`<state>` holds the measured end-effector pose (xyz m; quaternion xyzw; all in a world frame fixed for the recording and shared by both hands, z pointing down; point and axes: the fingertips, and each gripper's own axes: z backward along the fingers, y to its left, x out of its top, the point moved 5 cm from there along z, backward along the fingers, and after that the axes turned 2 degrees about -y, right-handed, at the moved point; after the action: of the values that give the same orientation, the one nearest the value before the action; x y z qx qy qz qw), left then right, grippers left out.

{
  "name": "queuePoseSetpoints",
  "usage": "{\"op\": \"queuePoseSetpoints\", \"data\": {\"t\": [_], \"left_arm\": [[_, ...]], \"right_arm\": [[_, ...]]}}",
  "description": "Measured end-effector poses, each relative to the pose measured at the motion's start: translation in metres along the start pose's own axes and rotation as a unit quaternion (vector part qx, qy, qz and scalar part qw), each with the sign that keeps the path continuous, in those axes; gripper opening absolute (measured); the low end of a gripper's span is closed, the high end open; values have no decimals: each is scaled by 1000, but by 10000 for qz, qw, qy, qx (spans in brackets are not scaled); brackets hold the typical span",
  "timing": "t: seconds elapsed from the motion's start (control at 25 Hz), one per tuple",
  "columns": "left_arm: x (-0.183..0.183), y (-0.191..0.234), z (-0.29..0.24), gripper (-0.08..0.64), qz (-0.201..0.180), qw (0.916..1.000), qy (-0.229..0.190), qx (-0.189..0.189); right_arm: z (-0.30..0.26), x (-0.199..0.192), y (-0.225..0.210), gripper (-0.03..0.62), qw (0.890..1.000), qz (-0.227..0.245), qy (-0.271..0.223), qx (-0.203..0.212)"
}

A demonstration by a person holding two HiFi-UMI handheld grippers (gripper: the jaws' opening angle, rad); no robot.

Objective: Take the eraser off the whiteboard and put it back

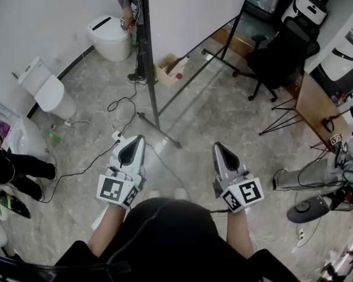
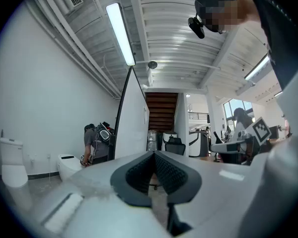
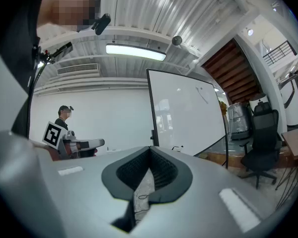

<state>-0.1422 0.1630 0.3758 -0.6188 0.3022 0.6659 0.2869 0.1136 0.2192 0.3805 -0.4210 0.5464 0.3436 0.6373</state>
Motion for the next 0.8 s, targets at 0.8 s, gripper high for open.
{"op": "queuePoseSetpoints", "data": {"t": [0.8], "left_arm": [[-4, -21, -23, 5, -87, 9997, 51, 215]], "right_arm": [[-1, -1, -38, 9, 9996, -140, -36, 239]]}}
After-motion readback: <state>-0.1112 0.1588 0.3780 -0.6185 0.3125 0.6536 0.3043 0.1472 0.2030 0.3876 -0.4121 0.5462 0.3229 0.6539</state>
